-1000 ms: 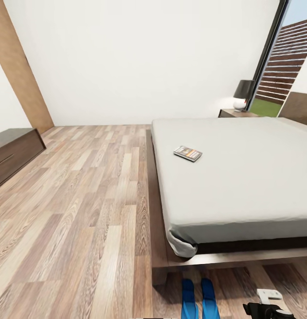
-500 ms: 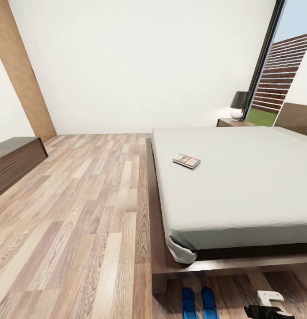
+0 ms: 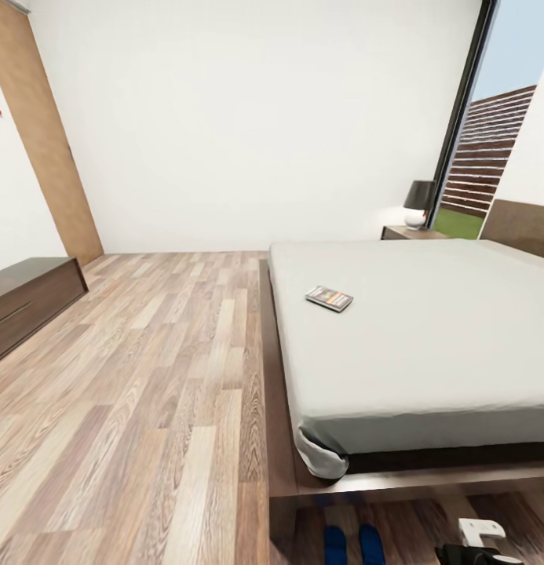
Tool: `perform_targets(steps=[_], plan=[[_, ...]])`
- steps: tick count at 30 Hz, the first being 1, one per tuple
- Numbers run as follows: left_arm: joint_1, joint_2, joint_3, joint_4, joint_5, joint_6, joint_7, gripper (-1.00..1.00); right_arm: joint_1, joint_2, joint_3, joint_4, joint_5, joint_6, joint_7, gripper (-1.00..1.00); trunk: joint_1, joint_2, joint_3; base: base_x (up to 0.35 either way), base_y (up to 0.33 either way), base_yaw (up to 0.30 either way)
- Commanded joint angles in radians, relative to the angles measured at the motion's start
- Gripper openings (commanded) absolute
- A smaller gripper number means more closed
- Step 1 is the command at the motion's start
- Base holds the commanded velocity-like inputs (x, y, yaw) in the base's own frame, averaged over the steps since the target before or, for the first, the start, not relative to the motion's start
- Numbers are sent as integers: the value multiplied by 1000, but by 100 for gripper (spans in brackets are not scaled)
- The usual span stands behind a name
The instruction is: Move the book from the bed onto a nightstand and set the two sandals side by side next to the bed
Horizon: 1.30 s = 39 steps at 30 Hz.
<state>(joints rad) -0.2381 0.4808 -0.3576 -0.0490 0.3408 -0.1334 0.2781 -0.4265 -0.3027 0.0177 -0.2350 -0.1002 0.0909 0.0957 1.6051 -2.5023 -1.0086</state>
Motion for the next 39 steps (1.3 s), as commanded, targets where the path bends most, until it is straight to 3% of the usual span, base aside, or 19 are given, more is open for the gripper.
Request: perform_targets(steps=[1, 8, 21, 28, 39], plan=[[0, 0, -9, 0, 9, -3, 3, 100, 0, 0, 2, 0, -10, 6, 3, 100, -1, 0, 3, 0, 0, 0], [0, 0, -9, 0, 9, -3, 3, 100, 0, 0, 3, 5, -9, 6, 4, 100, -4, 2, 30, 0, 0, 0], [0, 1, -10, 0, 9, -6, 4, 100, 8, -4, 6, 55, -8, 6, 5, 100, -4, 2, 30, 0, 0, 0], [0, -1, -10, 0, 9, -6, 8, 100, 14, -9, 26, 77, -8, 6, 4, 100, -21, 30, 54, 0, 0, 0], [0, -1, -11, 0, 9, -6, 10, 100, 27, -18, 44, 88, -9, 6, 4, 100, -21, 30, 54, 0, 0, 0]])
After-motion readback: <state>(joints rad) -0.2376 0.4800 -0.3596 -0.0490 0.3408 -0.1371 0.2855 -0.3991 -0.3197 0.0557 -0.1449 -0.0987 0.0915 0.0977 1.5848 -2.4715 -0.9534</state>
